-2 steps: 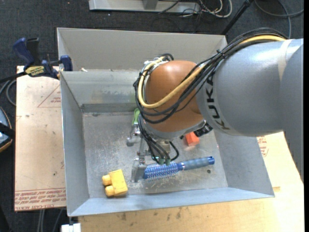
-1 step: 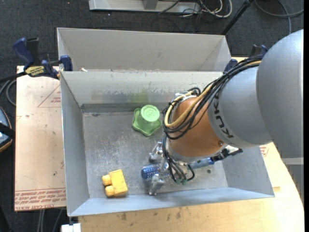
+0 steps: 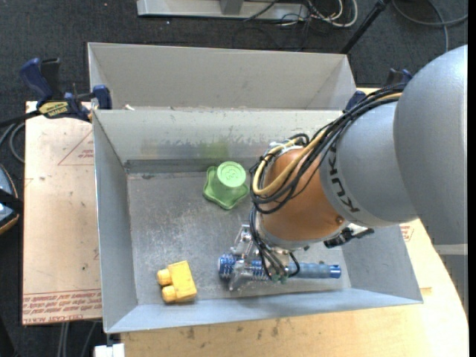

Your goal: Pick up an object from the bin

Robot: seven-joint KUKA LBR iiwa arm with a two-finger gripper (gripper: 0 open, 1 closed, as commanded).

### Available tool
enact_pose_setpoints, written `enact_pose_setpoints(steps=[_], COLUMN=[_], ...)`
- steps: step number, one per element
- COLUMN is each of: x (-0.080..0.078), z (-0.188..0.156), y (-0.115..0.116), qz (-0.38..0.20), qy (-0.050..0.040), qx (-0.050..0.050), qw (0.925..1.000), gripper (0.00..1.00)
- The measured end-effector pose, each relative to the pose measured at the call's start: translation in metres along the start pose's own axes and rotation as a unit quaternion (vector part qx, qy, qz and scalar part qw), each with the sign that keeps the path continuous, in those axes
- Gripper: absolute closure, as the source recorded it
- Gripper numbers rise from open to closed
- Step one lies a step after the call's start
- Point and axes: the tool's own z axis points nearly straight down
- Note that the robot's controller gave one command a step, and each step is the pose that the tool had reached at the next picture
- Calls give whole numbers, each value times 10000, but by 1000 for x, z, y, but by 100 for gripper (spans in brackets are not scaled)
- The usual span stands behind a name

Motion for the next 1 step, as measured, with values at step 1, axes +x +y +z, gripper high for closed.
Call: enact_pose_setpoints(steps=[1], x=[-13], z=[-135], y=[-16], qz=[154], qy=[35], qx=[26], qw=[9999], gripper=[100])
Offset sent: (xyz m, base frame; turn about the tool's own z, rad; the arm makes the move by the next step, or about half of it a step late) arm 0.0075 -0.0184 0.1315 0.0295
